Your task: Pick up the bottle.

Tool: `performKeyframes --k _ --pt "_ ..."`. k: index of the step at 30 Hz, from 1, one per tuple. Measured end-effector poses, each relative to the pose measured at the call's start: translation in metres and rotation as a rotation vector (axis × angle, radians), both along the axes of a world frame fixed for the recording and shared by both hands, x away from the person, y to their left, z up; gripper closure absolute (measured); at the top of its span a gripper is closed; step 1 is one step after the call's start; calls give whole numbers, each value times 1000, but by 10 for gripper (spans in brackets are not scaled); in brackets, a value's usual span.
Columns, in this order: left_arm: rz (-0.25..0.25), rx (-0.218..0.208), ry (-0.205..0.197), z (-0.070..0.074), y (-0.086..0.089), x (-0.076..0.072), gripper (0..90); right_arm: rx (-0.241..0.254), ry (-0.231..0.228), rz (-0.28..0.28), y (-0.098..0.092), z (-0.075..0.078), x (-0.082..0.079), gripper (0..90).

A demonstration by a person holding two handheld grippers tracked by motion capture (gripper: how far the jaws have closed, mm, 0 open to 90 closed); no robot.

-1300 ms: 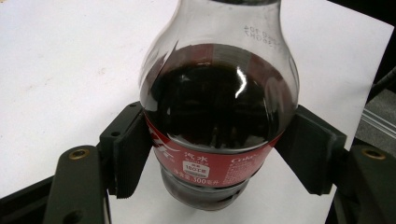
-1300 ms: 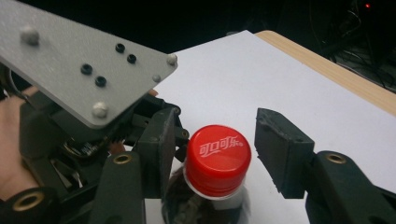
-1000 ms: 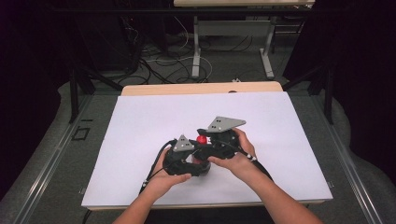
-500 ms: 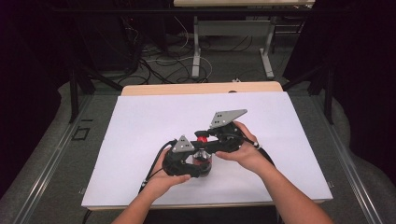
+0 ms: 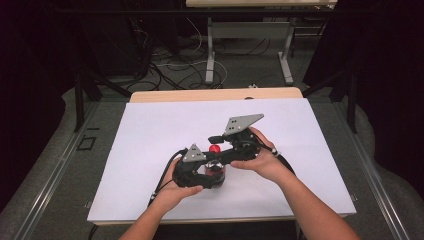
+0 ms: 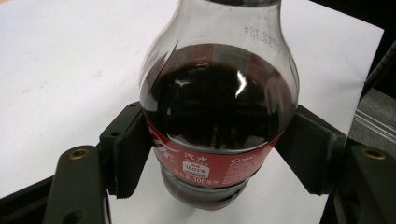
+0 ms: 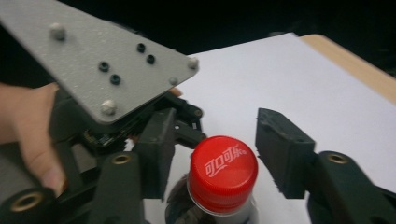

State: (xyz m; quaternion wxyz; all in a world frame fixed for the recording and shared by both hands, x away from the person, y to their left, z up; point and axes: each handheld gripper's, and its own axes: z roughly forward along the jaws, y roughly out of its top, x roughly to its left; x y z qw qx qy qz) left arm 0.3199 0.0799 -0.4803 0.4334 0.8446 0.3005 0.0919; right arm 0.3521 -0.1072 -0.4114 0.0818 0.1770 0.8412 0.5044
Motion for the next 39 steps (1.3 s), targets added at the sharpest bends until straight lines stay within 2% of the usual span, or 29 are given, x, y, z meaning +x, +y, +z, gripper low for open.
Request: performKeyframes --k 1,2,7,8,10,14,21,22,23,28,29,31,33,34,37,39 --pt "0 14 -5 1 1 1 304 4 -10 -28 1 0 -2 448" --pt "8 1 -2 0 1 1 304 -1 -21 -50 2 -1 -4 448" --pt "34 10 5 0 3 2 304 -8 -61 -150 6 -3 -14 440" --pt "44 0 7 0 3 2 304 0 -67 -168 7 -4 -15 440" --pt "36 20 6 0 5 4 304 -8 -58 -180 6 -4 -19 440" --pt "37 19 4 -1 3 3 304 17 -59 -189 9 -9 -21 451" --pt "19 25 14 -1 -1 0 304 19 -66 -200 14 -13 -22 476" --pt "9 17 3 -2 -1 1 304 21 -65 -198 15 -14 -22 484" --pt "13 25 12 -1 -2 -1 304 18 -68 -195 15 -14 -21 499" --pt "6 18 4 -2 -4 -2 304 14 -63 -173 15 -14 -16 591" --pt "6 19 5 -2 -4 -1 304 4 -51 -166 14 -13 -15 600" --pt "4 20 4 -2 -3 -1 305 20 -40 -148 13 -14 -12 604" --pt "-1 25 6 -1 -3 -1 304 10 -20 -116 11 -12 -9 606" --pt "0 19 7 -1 -4 -2 304 2 -29 -92 11 -11 -7 606" --pt "0 -3 11 0 -4 -3 305 2 12 -31 7 -7 -1 608" --pt "-10 -3 7 1 -4 -3 305 3 23 11 4 -5 4 609"
